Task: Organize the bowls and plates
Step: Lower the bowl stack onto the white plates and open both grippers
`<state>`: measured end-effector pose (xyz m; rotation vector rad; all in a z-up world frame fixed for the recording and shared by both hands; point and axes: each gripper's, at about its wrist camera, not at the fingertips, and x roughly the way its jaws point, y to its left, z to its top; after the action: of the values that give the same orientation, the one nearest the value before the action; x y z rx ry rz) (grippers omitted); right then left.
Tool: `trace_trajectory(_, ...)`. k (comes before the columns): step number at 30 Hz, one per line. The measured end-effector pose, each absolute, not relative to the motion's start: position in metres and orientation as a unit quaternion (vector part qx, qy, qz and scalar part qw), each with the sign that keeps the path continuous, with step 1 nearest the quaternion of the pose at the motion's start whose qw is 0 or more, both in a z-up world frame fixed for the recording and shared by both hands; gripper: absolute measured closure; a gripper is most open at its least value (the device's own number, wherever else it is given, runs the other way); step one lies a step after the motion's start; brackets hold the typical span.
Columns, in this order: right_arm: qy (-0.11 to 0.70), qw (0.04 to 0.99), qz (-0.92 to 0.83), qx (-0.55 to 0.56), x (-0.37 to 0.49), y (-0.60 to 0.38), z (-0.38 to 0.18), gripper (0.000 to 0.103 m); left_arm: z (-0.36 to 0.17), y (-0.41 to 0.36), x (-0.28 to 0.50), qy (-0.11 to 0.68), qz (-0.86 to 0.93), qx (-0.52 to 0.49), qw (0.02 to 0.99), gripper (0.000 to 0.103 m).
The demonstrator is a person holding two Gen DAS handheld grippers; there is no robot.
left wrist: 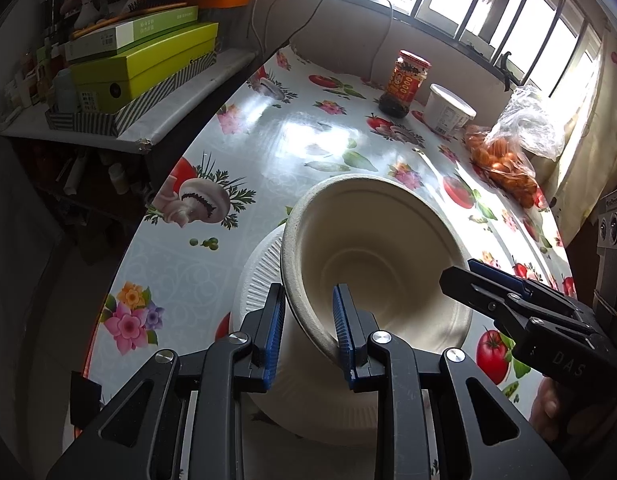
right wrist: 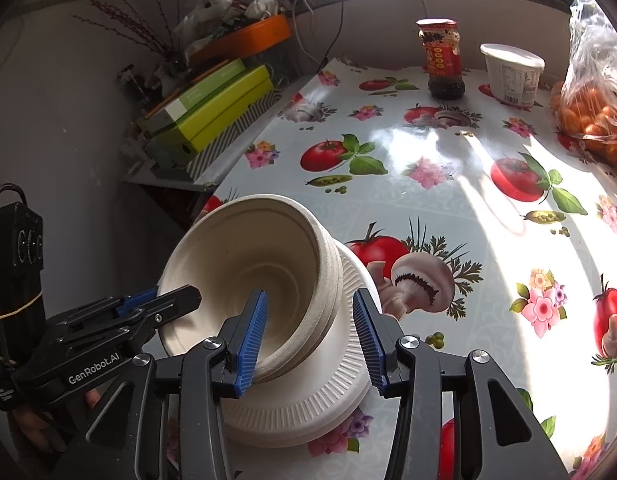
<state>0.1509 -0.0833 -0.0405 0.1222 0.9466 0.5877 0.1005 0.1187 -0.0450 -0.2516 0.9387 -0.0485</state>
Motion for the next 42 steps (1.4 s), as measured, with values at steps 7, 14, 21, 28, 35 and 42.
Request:
trace_trajectory(7,0.444,0.849,0.279,0.058,0.147,-0.085,-0.039,0.055,-0.045,0.118,0.098,0.45,-0.021,-0.119,0.885,0.077)
trace_trajectory(14,0.439,0.852,0.279,0.058,0.142,-0.086,-0.037,0.051,-0.043,0.121,0.095,0.438,-0.02,-0.125,0.89,0.048)
trace_trajectory(21,0.435,0.854,0.28,0.059,0.135,-0.087,-0.034,0.051,-0.04,0.121,0.09,0.434,-0.016,-0.12,0.893,0.048)
trace_trajectory(28,0.424,0.86,0.279,0.058,0.127,-0.089,-0.029,0.051,-0.034,0.12,0.08,0.425,-0.012,-0.113,0.898,0.048)
trace_trajectory(35,0.414,0.865,0.278,0.058,0.11,-0.096,-0.024,0.051,-0.028,0.115,0.062,0.413,-0.007,-0.104,0.905,0.048)
trace_trajectory(42,0.407,0.869,0.275,0.054,0.089,-0.104,-0.024,0.051,-0.028,0.106,0.038,0.404,0.002,-0.09,0.91,0.048)
